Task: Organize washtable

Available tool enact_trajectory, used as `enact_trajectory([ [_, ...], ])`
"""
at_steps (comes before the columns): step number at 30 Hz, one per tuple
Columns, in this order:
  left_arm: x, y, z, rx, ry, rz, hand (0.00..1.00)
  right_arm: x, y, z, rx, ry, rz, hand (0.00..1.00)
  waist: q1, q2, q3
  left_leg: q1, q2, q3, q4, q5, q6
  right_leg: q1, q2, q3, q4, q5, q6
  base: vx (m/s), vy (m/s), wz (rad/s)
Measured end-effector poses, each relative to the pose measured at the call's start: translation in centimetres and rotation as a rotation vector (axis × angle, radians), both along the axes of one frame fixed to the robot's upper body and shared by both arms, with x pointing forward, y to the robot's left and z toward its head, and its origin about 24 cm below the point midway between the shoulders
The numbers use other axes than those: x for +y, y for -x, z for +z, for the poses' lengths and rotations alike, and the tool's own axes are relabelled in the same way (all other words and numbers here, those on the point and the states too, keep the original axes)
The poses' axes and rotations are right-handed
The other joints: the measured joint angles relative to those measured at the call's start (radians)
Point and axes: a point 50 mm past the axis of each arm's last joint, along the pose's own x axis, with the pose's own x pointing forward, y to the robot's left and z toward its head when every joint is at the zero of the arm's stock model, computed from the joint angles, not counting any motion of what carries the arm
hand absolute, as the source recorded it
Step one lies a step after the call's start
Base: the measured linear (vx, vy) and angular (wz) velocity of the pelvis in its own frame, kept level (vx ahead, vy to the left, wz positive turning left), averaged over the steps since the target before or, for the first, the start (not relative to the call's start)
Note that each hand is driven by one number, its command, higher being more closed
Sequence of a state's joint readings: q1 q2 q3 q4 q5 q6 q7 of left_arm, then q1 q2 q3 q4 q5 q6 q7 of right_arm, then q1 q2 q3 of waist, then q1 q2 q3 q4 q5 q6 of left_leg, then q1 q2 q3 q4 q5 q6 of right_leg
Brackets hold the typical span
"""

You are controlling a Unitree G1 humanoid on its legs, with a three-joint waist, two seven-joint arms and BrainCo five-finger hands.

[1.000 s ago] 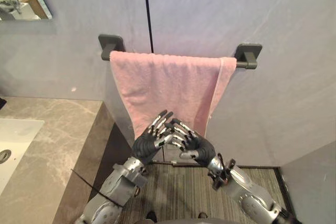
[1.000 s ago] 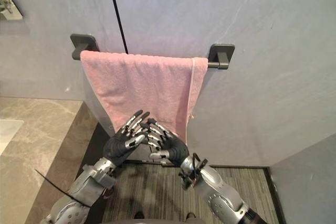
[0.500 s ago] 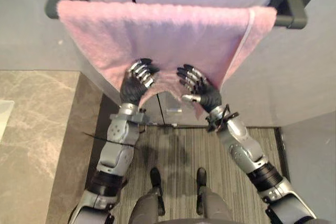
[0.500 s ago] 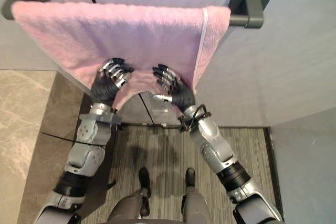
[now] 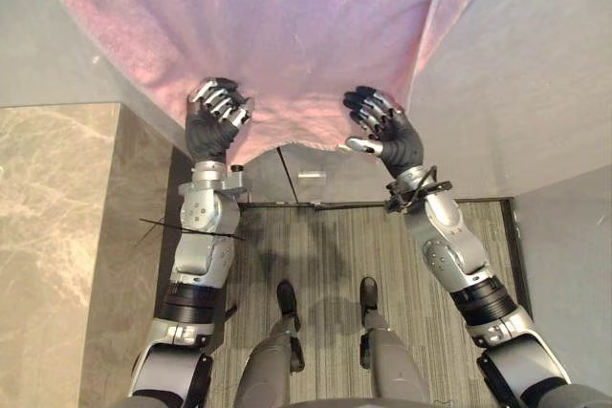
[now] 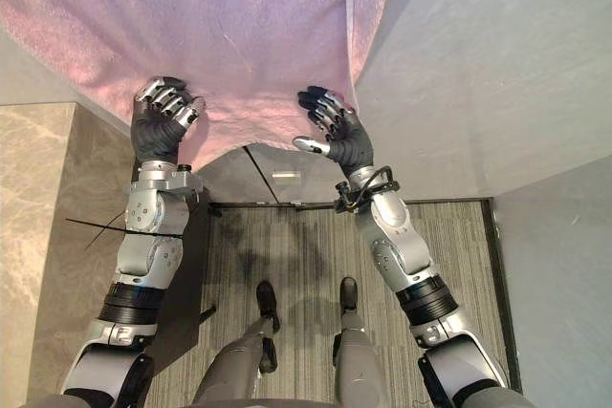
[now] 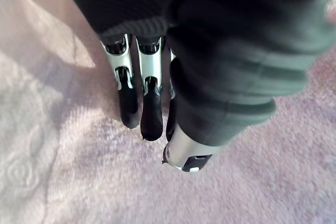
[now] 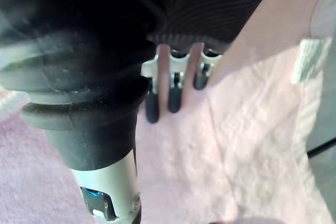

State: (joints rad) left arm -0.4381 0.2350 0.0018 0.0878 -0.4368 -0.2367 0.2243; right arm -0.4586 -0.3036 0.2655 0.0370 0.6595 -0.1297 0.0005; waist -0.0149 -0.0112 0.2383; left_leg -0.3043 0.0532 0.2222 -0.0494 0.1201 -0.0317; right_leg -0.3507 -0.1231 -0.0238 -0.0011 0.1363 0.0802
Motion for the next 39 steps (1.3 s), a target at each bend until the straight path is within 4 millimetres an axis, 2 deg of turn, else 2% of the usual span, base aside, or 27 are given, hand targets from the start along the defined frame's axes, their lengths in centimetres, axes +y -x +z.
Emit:
enact_trajectory([
  [6,0.4,-0.1,-0.3,0.021,-0.01,0.026,0.0,-1.2,0.3,-2.2,0.074,-0.004,-0.041,0.0,0.0,0.0,0.0,0.01,-0.001,0.0,-0.007,0.011,0.007,0.01,0.002,-0.001,-0.009,0.009,0.002,0.01,0.002,0.0],
  [9,0.6,-0.3,-1.3,0.069,-0.035,0.043,0.0,-1.5,0.9,-3.9,0.134,-0.007,-0.054,0.0,0.0,0.0,0.0,0.033,-0.003,0.001,-0.02,0.011,0.007,0.033,0.002,0.0,-0.023,0.012,0.005,0.04,0.007,-0.01],
  [13,0.4,0.9,-5.3,0.211,-0.076,0.048,0.0,-1.6,3.0,-8.1,0.272,-0.038,-0.041,0.0,-0.002,-0.002,-0.001,0.046,-0.003,0.0,-0.026,0.011,0.007,0.05,0.002,0.001,-0.037,0.012,0.005,0.05,0.005,0.0],
  [14,0.4,1.4,-6.9,0.268,-0.085,0.042,0.0,-1.5,3.7,-9.2,0.317,-0.042,-0.033,0.0,-0.002,-0.002,-0.001,0.052,-0.002,0.001,-0.031,0.011,0.007,0.054,0.002,0.001,-0.037,0.012,0.005,0.06,0.005,-0.04],
  [16,0.0,3.3,-12.2,0.475,-0.095,0.012,0.0,-1.7,5.3,-12.6,0.45,-0.034,-0.026,0.0,-0.009,-0.005,-0.003,0.092,-0.002,0.002,-0.042,0.01,0.007,0.095,0.002,0.0,-0.051,0.009,0.008,0.09,0.006,-0.02],
  [17,-0.1,4.0,-13.6,0.529,-0.098,0.0,0.0,-1.7,5.6,-13.5,0.488,-0.033,-0.03,0.0,-0.011,-0.007,-0.004,0.102,-0.002,0.0,-0.042,0.007,0.002,0.107,0.002,0.0,-0.055,0.008,0.008,0.08,0.003,-0.01],
  [19,-0.7,6.8,-18.5,0.737,-0.135,-0.057,0.0,-2.2,6.9,-17.2,0.648,-0.017,-0.056,0.0,-0.013,-0.018,-0.012,0.127,-0.002,-0.006,-0.042,0.001,-0.002,0.135,0.009,-0.006,-0.056,-0.001,0.014,0.06,-0.01,0.03],
  [20,-0.8,7.6,-20.0,0.801,-0.151,-0.067,0.0,-2.4,7.5,-18.4,0.7,-0.002,-0.072,0.0,-0.013,-0.02,-0.016,0.133,-0.002,-0.01,-0.042,0.001,-0.002,0.142,0.009,-0.007,-0.056,-0.005,0.014,0.05,-0.006,0.17],
  [22,-0.4,10.8,-24.5,1.03,-0.223,-0.074,0.0,-3.1,9.6,-22.5,0.892,0.048,-0.118,0.0,-0.011,-0.024,-0.037,0.158,0.0,-0.027,-0.042,-0.005,-0.01,0.176,0.01,-0.023,-0.056,-0.016,0.012,0.03,0.008,0.21],
  [23,-0.1,11.7,-25.6,1.09,-0.225,-0.063,0.0,-3.4,10.3,-23.5,0.94,0.062,-0.133,0.0,-0.009,-0.024,-0.042,0.168,0.0,-0.029,-0.042,-0.007,-0.01,0.187,0.01,-0.025,-0.056,-0.018,0.012,0.02,0.01,0.09],
  [24,0.7,13.7,-27.5,1.205,-0.226,-0.031,0.0,-3.9,11.7,-25.4,1.036,0.101,-0.163,0.0,-0.001,-0.025,-0.06,0.184,0.001,-0.028,-0.042,-0.015,-0.017,0.203,0.01,-0.024,-0.056,-0.024,0.012,0.0,0.0,0.0],
  [26,2.2,17.3,-29.8,1.369,-0.214,0.043,0.0,-5.0,14.8,-28.3,1.2,0.177,-0.217,0.0,0.005,-0.02,-0.086,0.215,0.001,-0.027,-0.043,-0.027,-0.019,0.234,0.01,-0.024,-0.056,-0.038,0.02,0.0,0.0,0.0],
  [27,2.7,18.4,-30.3,1.413,-0.207,0.067,0.0,-5.4,15.7,-29.0,1.246,0.189,-0.237,0.0,0.006,-0.018,-0.093,0.223,0.001,-0.027,-0.043,-0.029,-0.019,0.242,0.009,-0.024,-0.056,-0.041,0.017,0.0,0.0,0.0],
  [28,3.6,20.8,-31.4,1.508,-0.158,0.127,0.0,-6.5,18.0,-30.5,1.366,0.195,-0.297,0.0,0.006,-0.013,-0.112,0.241,0.0,-0.024,-0.043,-0.035,-0.021,0.258,0.008,-0.023,-0.057,-0.046,0.015,0.0,0.0,0.0],
  [29,3.9,21.9,-31.7,1.548,-0.131,0.16,0.0,-6.9,19.0,-31.1,1.415,0.196,-0.326,0.0,0.006,-0.011,-0.118,0.249,-0.001,-0.022,-0.044,-0.037,-0.021,0.264,0.008,-0.021,-0.057,-0.048,0.016,0.01,0.015,-0.05],
  [30,4.4,23.5,-32.2,1.602,-0.081,0.203,0.0,-7.8,21.0,-31.9,1.501,0.19,-0.383,0.0,0.006,-0.006,-0.132,0.265,-0.001,-0.019,-0.048,-0.041,-0.021,0.279,0.007,-0.018,-0.059,-0.05,0.017,0.01,0.01,-0.08],
  [33,4.6,26.7,-32.9,1.68,0.03,0.273,0.0,-8.9,22.9,-32.4,1.574,0.16,-0.471,0.0,0.007,0.0,-0.161,0.291,-0.002,0.0,-0.052,-0.048,-0.021,0.299,0.007,0.001,-0.069,-0.05,0.017,-0.01,0.01,-0.18],
  [36,3.9,27.8,-33.3,1.698,0.162,0.293,0.0,-9.6,24.1,-32.5,1.607,0.195,-0.493,0.0,0.013,0.006,-0.181,0.315,-0.003,0.002,-0.053,-0.052,-0.017,0.317,0.004,0.002,-0.07,-0.055,0.024,0.0,0.002,-0.01],
  [39,3.7,27.9,-33.4,1.692,0.221,0.296,0.0,-9.8,25.1,-32.8,1.647,0.334,-0.444,0.0,0.025,0.004,-0.19,0.322,-0.004,0.0,-0.053,-0.053,-0.016,0.328,0.001,0.002,-0.072,-0.056,0.025,-0.01,0.002,0.02],
])
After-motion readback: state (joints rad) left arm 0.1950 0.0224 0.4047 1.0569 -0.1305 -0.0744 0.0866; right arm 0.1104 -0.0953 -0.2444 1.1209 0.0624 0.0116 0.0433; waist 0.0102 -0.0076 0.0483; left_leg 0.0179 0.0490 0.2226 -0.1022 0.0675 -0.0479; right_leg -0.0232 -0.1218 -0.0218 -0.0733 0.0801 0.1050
